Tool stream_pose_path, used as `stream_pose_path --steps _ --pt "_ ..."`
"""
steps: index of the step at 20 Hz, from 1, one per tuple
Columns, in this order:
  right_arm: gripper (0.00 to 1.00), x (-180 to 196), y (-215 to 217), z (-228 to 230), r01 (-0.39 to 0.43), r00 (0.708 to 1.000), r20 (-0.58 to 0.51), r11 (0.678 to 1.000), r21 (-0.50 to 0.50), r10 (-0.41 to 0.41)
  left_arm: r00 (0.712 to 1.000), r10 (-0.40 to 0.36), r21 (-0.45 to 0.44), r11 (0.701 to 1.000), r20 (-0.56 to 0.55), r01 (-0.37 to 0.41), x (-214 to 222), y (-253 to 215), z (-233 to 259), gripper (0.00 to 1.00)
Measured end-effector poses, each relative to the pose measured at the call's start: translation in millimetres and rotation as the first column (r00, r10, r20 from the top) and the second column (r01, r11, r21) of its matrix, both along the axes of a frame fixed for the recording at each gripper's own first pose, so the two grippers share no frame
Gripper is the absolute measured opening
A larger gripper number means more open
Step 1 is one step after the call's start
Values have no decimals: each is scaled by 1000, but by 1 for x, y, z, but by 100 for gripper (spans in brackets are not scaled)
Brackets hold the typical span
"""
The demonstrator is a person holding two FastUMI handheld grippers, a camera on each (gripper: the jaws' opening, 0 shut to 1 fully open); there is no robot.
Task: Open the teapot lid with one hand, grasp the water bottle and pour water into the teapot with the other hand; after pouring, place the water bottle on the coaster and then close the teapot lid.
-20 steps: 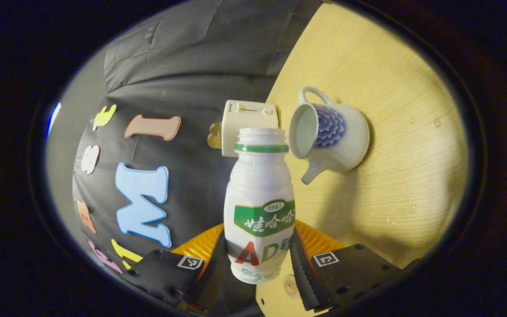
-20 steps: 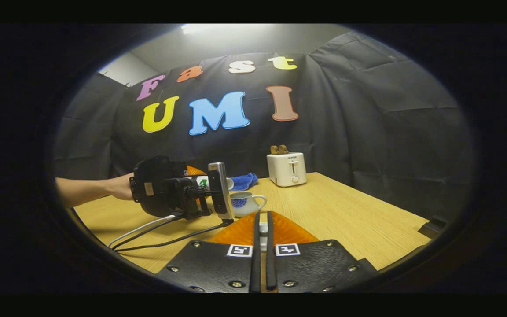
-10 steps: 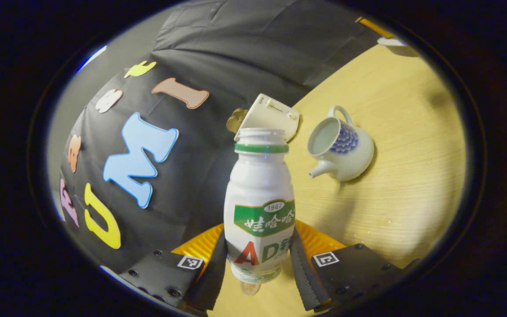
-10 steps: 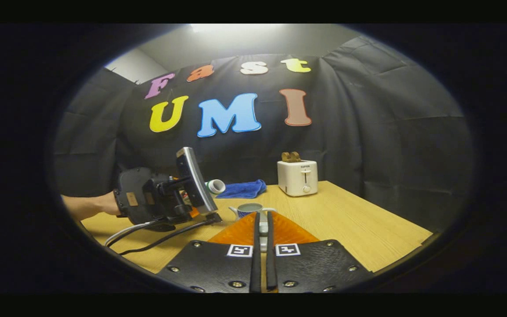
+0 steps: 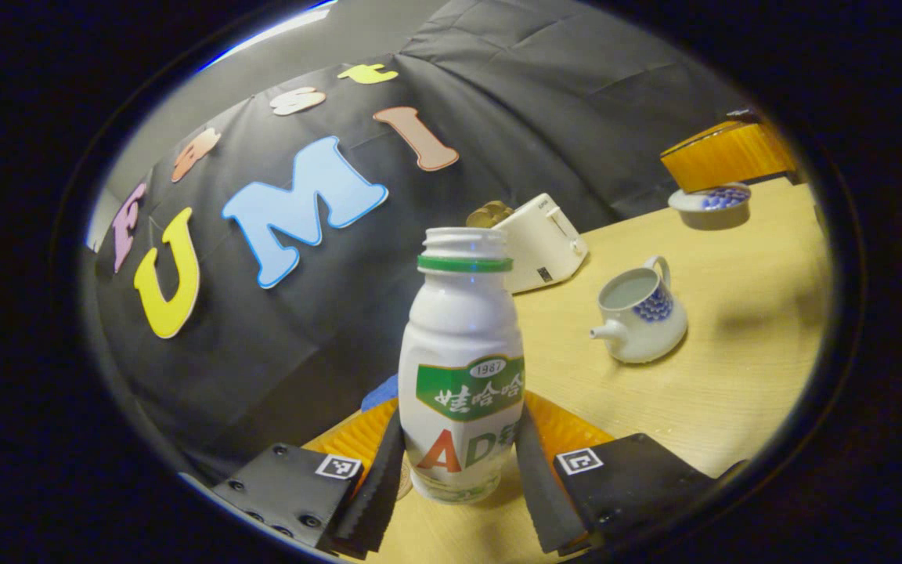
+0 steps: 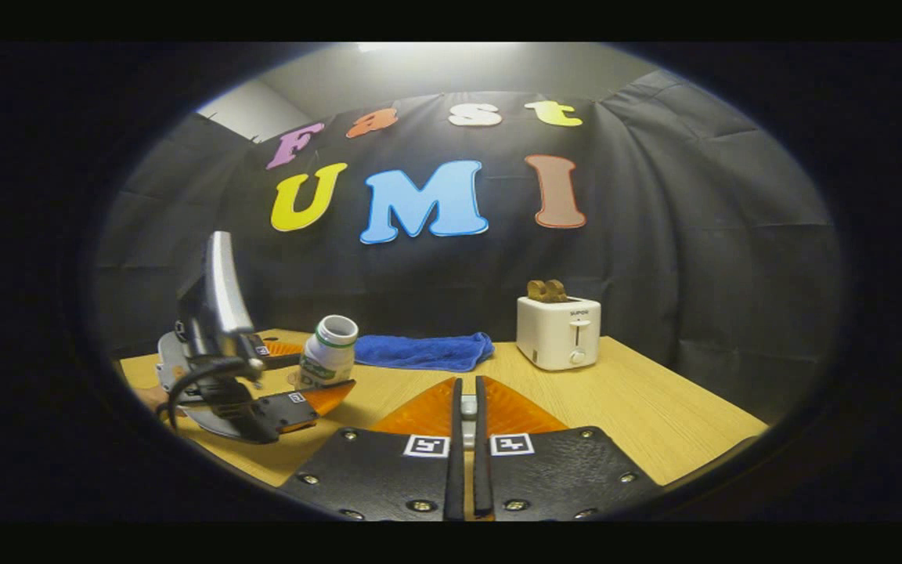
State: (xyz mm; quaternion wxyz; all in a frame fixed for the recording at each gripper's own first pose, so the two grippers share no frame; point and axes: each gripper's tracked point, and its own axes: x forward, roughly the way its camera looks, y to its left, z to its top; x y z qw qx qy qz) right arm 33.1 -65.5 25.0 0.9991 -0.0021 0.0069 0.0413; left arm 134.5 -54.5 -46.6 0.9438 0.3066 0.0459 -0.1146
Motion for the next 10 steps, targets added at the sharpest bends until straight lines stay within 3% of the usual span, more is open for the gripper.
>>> stream_pose_path --steps 1,3,6,8,9,10 --pt "0 9 -1 -1 5 1000 -7 1000 -12 -6 1000 -2 -44 999 -8 2 1 0 0 83" --pt "5 26 1 -2 7 1000 -14 1000 -14 -7 1000 0 -119 993 -19 -2 1 8 3 73" --pt "0 50 -1 -6 28 999 -31 999 -27 -28 999 31 -213 977 14 -28 -2 28 18 79" --pt "5 64 0 -13 31 998 -51 999 -13 -31 999 39 -286 958 25 -30 -3 32 28 75" --pt "0 69 -1 -14 34 998 -55 999 -3 -34 998 48 -319 947 32 -35 -5 39 35 75" --pt "5 73 0 -15 38 998 -55 999 -3 -38 998 56 -345 938 33 -41 -5 46 40 76"
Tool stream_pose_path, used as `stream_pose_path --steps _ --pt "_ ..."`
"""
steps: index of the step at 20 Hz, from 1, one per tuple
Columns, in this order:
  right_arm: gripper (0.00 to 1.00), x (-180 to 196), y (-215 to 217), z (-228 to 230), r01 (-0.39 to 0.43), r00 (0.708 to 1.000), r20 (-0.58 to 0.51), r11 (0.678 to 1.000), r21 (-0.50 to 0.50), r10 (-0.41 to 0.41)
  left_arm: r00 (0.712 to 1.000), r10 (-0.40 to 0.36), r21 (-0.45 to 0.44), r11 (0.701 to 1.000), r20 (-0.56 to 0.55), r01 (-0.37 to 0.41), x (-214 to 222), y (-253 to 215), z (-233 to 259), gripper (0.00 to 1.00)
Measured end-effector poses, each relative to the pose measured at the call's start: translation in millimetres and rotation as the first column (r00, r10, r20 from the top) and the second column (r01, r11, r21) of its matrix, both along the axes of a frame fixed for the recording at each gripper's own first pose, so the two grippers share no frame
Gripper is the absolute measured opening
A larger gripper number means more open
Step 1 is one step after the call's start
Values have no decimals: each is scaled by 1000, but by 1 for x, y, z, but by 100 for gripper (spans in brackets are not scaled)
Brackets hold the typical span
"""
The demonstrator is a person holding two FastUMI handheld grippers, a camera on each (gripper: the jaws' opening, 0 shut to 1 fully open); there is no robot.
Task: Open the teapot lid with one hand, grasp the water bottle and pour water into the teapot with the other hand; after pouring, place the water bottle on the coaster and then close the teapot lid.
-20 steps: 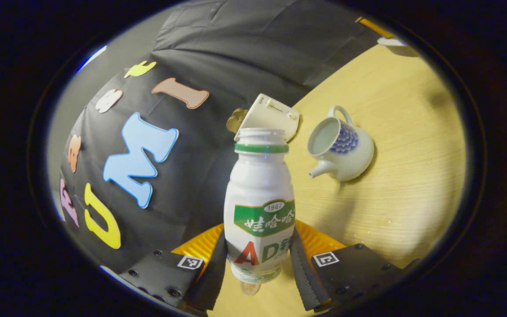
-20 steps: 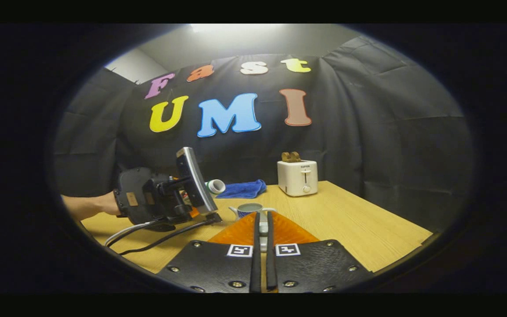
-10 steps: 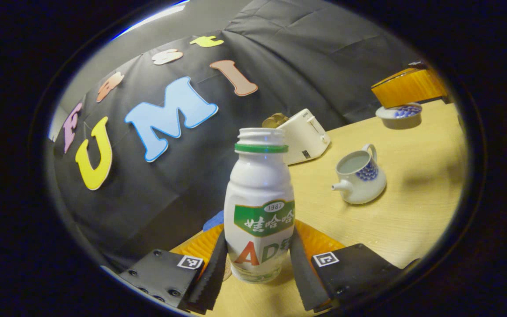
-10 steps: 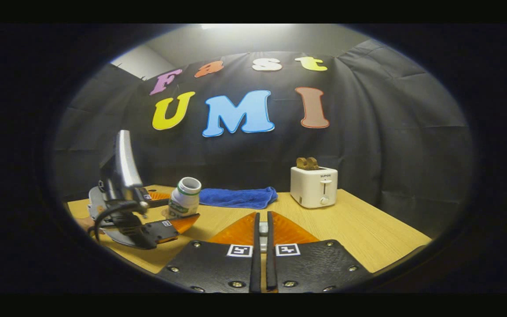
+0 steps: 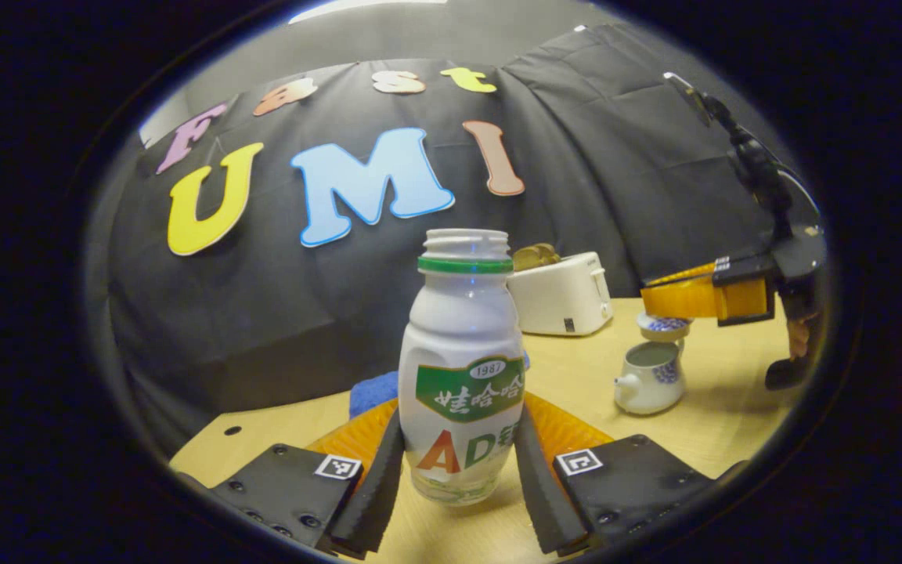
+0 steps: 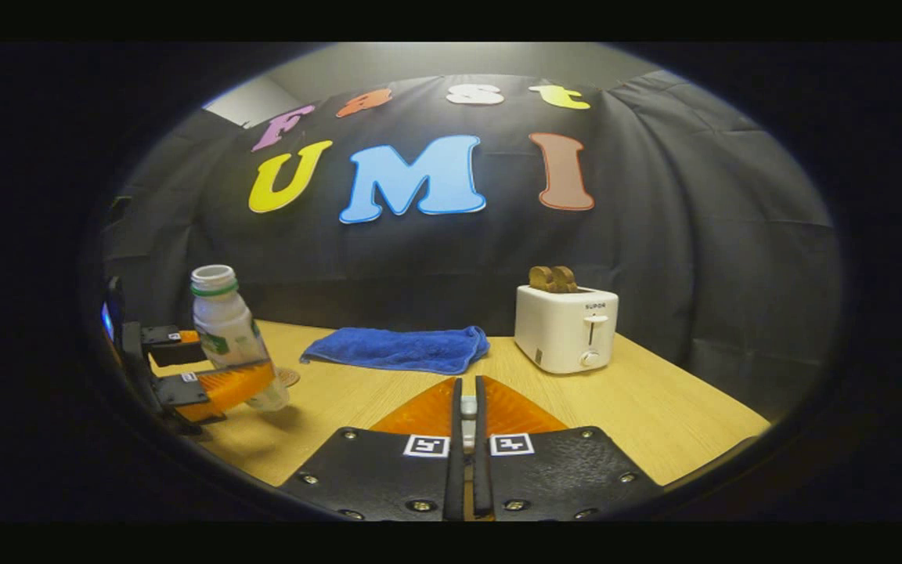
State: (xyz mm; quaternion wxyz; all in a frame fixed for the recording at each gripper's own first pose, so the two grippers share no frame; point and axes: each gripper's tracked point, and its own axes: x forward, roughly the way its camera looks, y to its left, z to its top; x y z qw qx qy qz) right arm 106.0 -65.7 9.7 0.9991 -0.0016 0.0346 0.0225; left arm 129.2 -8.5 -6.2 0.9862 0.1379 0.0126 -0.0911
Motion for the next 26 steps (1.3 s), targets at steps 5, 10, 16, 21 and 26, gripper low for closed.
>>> stream_pose_path --steps 5,10,16,21,26 --pt "5 11 12 -20 -26 998 -55 1000 -17 25 999 51 -65 997 -8 -51 2 36 7 75" --pt "5 11 11 -23 -12 999 -50 999 -32 10 992 118 -103 987 -35 -121 8 76 6 75" --pt "5 11 9 -33 -6 997 -75 1000 -5 6 984 173 -83 981 -34 -176 10 106 13 76" --pt "0 7 6 -33 2 998 -62 1000 26 -1 983 171 -157 971 -67 -179 23 115 16 82" --pt "59 -5 -4 -4 61 997 36 998 28 -62 982 167 -211 960 -91 -183 48 129 14 69"
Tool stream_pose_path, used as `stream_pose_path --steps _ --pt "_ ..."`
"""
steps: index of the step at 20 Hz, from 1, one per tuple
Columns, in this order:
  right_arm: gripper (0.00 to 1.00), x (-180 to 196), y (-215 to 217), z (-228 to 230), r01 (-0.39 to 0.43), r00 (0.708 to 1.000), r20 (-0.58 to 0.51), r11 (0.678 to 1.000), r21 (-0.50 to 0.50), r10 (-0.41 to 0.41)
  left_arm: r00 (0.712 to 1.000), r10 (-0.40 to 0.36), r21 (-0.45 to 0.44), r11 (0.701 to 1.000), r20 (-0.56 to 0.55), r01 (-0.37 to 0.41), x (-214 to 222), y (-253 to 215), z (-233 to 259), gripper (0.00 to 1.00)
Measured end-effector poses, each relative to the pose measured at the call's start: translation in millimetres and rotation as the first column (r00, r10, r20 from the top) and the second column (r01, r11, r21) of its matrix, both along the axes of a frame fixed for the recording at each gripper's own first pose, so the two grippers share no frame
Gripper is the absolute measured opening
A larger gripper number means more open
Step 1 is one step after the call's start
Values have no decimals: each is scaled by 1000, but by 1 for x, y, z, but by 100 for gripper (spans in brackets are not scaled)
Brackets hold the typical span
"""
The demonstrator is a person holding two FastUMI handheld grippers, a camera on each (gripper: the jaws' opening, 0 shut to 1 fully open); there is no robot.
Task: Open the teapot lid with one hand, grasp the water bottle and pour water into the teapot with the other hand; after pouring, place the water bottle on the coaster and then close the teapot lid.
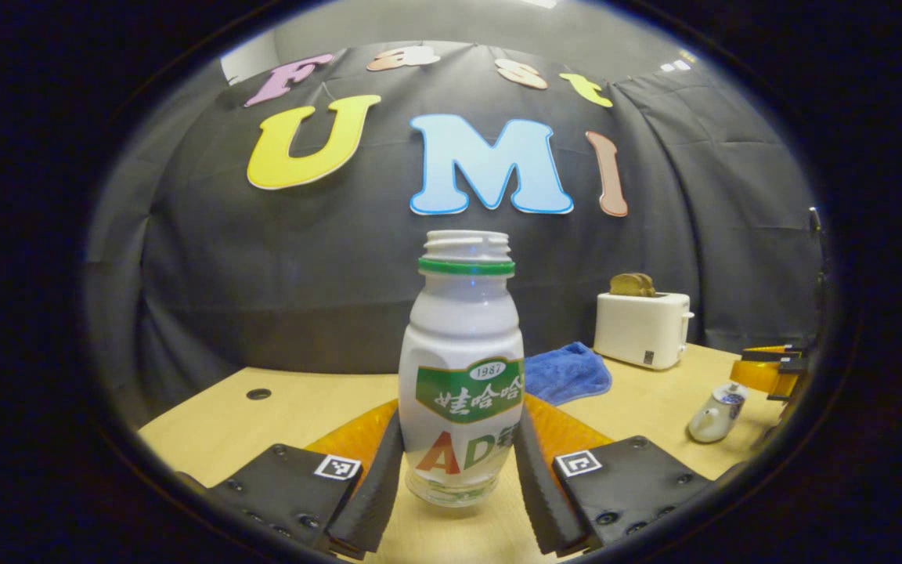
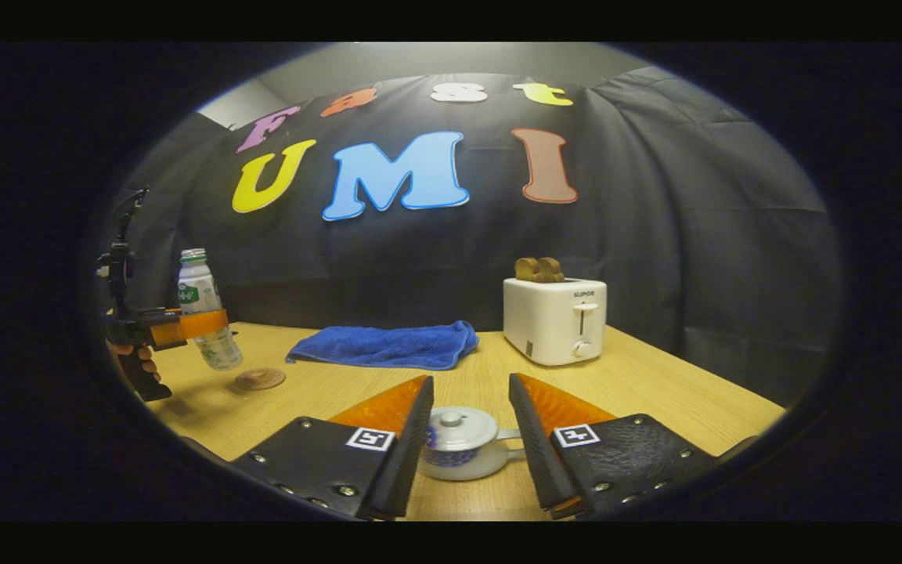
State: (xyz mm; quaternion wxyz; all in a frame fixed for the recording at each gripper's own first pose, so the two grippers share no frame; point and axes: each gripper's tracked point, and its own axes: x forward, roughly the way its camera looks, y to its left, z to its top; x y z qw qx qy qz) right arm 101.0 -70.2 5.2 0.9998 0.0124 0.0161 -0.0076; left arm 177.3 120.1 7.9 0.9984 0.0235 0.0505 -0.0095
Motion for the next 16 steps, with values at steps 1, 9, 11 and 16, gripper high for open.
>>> stream_pose_path --steps 1,9,11,16 --pt "61 -3 3 5 -7 1000 21 1000 2 7 1000 -8 -28 1000 -15 8 9 1 -6 82" --pt "63 -7 10 13 -48 998 51 998 33 47 997 0 10 1000 -83 1 43 9 -45 82" --pt "62 -6 8 12 -47 998 44 998 39 46 996 -6 18 1000 -93 7 49 7 -51 82" --pt "63 -4 4 7 -31 999 32 999 40 30 996 1 6 1000 -88 0 53 8 -54 82"
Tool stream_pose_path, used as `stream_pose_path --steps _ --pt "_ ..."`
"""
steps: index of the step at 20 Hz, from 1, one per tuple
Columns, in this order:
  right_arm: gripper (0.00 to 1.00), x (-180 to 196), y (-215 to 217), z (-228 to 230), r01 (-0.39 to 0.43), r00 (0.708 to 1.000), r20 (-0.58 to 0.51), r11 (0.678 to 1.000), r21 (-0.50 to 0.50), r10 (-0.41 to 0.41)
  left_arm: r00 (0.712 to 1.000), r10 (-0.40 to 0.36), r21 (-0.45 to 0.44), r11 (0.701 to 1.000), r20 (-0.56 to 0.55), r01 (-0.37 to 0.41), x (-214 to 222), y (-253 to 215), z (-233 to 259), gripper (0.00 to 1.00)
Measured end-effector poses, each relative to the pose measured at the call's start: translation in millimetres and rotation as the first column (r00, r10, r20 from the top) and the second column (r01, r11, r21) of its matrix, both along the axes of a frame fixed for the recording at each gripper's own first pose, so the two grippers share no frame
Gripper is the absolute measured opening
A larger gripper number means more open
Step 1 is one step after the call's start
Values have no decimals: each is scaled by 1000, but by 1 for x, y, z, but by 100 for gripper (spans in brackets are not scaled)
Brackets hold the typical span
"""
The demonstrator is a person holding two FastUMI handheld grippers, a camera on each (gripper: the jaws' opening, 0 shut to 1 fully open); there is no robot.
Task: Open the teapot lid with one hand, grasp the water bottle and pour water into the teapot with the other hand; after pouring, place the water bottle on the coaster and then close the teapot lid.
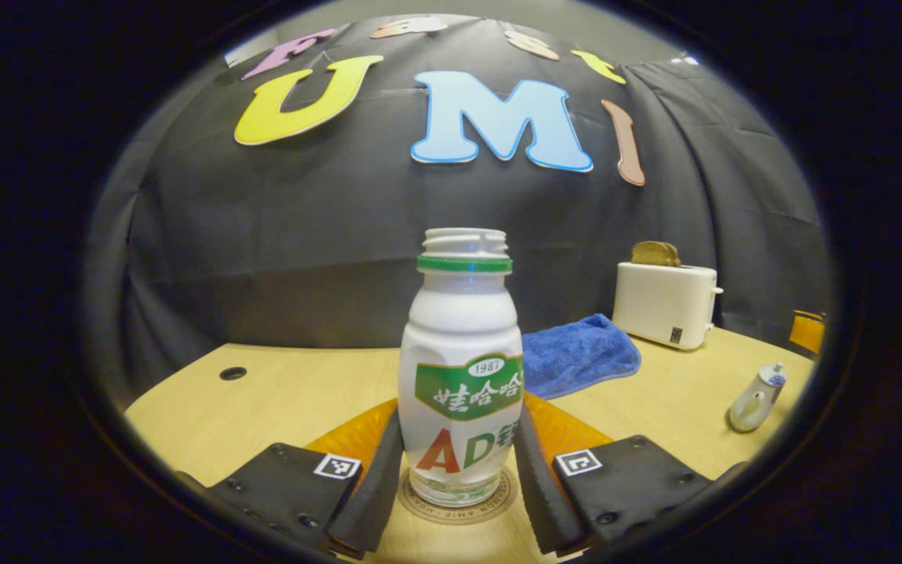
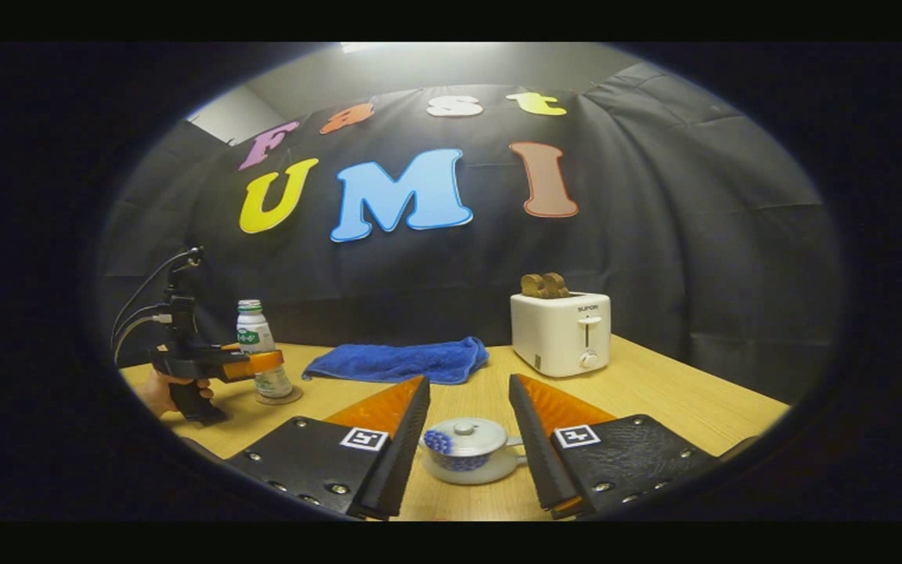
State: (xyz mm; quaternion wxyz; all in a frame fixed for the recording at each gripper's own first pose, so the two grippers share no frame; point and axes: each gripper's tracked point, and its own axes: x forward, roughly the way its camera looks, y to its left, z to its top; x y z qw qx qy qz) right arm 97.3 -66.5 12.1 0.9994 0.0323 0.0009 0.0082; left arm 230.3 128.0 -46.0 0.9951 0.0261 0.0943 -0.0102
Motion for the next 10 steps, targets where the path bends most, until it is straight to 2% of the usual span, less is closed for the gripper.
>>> stream_pose_path --steps 1,2,5,6,7,9,10 --pt "63 0 0 0 -2 1000 0 1000 3 2 1000 0 -5 1000 0 0 0 1 0 77" --pt "63 1 1 0 -2 1000 1 1000 3 2 1000 5 -3 1000 -7 -5 0 2 -2 86" --pt "63 1 1 -1 -5 1000 -2 1000 6 5 999 44 7 999 0 -44 -5 11 2 100" --pt "63 1 2 -2 -8 1000 -4 1000 5 8 999 43 -7 999 9 -43 -7 11 7 100" --pt "63 1 3 -1 -12 1000 -6 1000 3 12 999 38 -22 999 16 -38 -11 9 10 89" --pt "63 1 5 -2 -12 1000 -8 1000 -7 12 999 46 -35 998 12 -45 -18 8 11 100" --pt "63 2 3 -4 -4 1000 -10 1000 -30 3 999 52 -36 998 12 -51 -22 9 11 100"
